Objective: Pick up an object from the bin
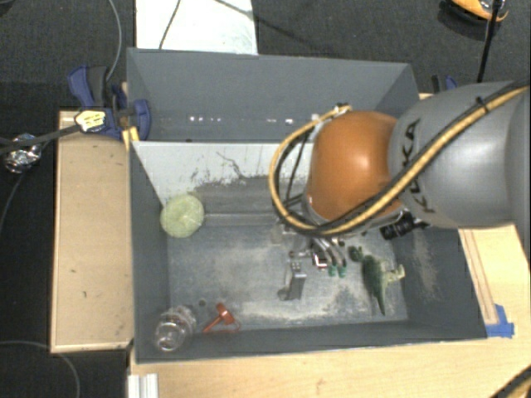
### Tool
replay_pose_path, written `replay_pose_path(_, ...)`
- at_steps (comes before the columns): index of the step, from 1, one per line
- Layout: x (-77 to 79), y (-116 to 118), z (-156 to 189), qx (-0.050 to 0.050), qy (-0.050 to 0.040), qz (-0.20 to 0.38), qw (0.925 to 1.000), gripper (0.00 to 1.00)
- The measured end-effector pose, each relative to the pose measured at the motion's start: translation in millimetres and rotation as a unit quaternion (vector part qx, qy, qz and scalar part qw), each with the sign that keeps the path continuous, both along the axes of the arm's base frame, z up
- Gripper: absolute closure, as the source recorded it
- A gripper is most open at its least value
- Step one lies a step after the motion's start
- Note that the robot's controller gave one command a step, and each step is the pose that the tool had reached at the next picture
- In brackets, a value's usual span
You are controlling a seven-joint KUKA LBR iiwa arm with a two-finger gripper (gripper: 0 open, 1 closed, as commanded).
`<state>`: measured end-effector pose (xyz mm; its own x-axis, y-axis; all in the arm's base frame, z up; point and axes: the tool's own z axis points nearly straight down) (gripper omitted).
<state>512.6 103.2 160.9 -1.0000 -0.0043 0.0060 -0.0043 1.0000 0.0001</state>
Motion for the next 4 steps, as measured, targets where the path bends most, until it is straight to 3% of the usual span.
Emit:
replay_pose_path(1, 1.8, 0, 4, 0.001, -0.0041, -0.002, 1.0000, 0.00)
replay_pose_path(2, 19.4, -20, -6, 0.001, -0.0039, -0.025, 0.9997, 0.00)
replay_pose_path(3, 25.4, -70, -4, 0.001, -0.0050, -0.011, 0.9999, 0.00)
replay_pose_path(4, 27.7, -96, -29, 0.000, -0.0062, -0.033, 0.9994, 0.00)
